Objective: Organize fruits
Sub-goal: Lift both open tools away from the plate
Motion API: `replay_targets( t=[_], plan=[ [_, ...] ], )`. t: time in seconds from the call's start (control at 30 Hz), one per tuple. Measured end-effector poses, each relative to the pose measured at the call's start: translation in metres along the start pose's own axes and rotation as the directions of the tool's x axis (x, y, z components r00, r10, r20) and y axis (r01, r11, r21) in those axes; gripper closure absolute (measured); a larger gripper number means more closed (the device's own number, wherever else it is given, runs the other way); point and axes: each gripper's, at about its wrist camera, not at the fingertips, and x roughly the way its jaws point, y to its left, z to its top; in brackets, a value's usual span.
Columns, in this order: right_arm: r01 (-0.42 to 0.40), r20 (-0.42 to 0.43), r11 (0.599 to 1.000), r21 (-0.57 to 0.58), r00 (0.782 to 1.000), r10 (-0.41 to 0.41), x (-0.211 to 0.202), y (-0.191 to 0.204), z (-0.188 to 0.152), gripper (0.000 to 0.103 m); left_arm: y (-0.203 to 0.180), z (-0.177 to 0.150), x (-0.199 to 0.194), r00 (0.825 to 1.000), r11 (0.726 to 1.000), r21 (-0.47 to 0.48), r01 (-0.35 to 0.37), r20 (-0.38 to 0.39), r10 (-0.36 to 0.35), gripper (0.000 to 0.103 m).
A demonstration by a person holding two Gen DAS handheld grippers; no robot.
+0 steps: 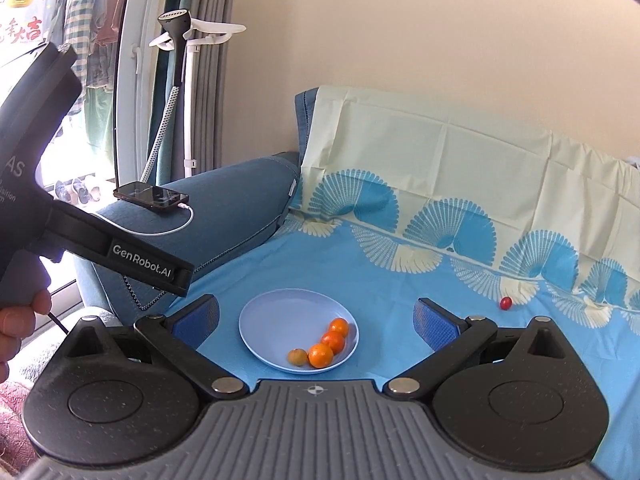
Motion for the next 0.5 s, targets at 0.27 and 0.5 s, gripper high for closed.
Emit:
replay_targets(
  t=[0.27, 0.5],
  plan=[
    [-0.009, -0.030, 1.000, 0.027, 0.999, 0.010, 0.010, -0.005, -0.005, 0.001, -0.005, 0.000, 0.011, 1.000, 1.000, 0.011, -0.001, -0.023, 0.001, 0.000],
    [-0.019, -0.089, 0.995, 0.103, 0.996, 0.028, 0.029, -0.019, -0.015, 0.001, -0.014, -0.002, 0.039, 0.995, 0.999, 0.044, -0.001, -0.103, 0.006, 0.000]
  ],
)
